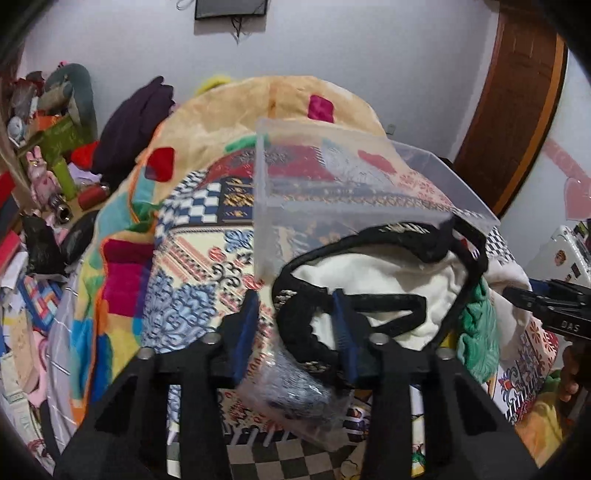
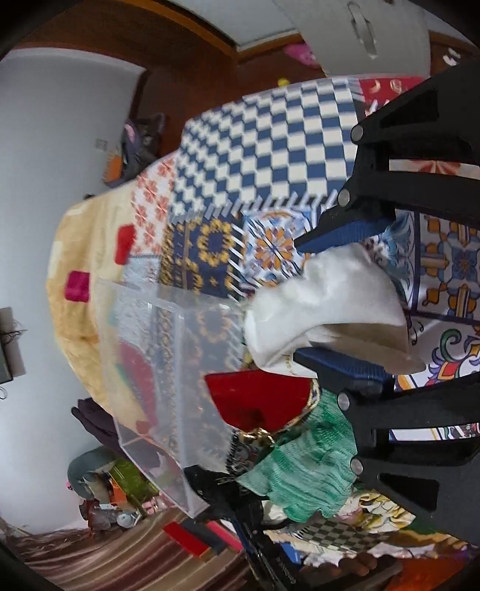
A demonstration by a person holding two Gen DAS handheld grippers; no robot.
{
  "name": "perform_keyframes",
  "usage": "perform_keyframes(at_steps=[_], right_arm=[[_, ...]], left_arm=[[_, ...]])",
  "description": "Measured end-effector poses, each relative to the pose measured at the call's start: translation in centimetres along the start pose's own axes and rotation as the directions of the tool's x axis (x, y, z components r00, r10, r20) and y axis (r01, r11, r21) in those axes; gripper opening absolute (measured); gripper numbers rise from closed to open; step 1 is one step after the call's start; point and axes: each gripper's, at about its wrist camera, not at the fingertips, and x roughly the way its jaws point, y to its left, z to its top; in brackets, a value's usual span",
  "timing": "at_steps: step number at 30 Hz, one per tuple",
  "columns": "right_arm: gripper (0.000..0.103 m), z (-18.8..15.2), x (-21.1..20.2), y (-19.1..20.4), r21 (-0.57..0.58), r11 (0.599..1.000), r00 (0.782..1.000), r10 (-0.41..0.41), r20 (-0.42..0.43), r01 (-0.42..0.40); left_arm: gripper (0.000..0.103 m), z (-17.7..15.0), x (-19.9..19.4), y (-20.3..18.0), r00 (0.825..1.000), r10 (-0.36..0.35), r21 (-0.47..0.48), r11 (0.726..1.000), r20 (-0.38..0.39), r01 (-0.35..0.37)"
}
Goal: Organize soft objects
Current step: 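Grasp the white cloth with the right tool while the left tool grasps the black-strapped pouch, then carry both items over the clear box and open both tools to drop them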
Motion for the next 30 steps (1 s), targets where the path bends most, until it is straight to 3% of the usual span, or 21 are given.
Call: perform_keyframes(at_steps=[1,5,8,14,21,30], right_arm=[[0.043,-0.1,0.2,0.1,-0.004,1.000,1.000,0.004,-0.003,-0.004],[0.019,-0.6,0.4,0.4,-0.011,1.000,0.999,0.029,-0.018,-0.029],[0.015,-0.7,-0.2,0.5,-0.008,0.999,0.999,0.039,-0.004,-0.039],[0.013,-0.1,-3.3,1.0,-0.004,0.998,0.995,0.067,0.072,-0.067],[0.013,2.4,-8.1,2.7,-0.052,0.996,0.974,0.086,0.211,-0.077],[0.013,7.3,-8.1,4.1,-0.098,0.994,0.947,0.079,0.311,-0.050]], left_arm=[[0.030,-0.1,0.0,-0.1,1.000,-0.007,0.002,1.000,0.000,0.007],[0.022,-0.3,-0.4,-0.3,1.000,-0.013,0.016,1.000,0.020,0.012],[0.017,-0.2,-1.1,-0.3,0.999,-0.013,0.017,1.000,0.033,0.012],[0.014,0.6,-4.3,-0.5,0.994,-0.017,0.047,0.999,0.104,0.012],[0.013,3.1,-8.5,-1.3,0.975,-0.024,0.073,0.997,0.223,0.008],[0.013,7.5,-10.7,-0.9,0.939,-0.025,0.070,0.998,0.342,0.001]])
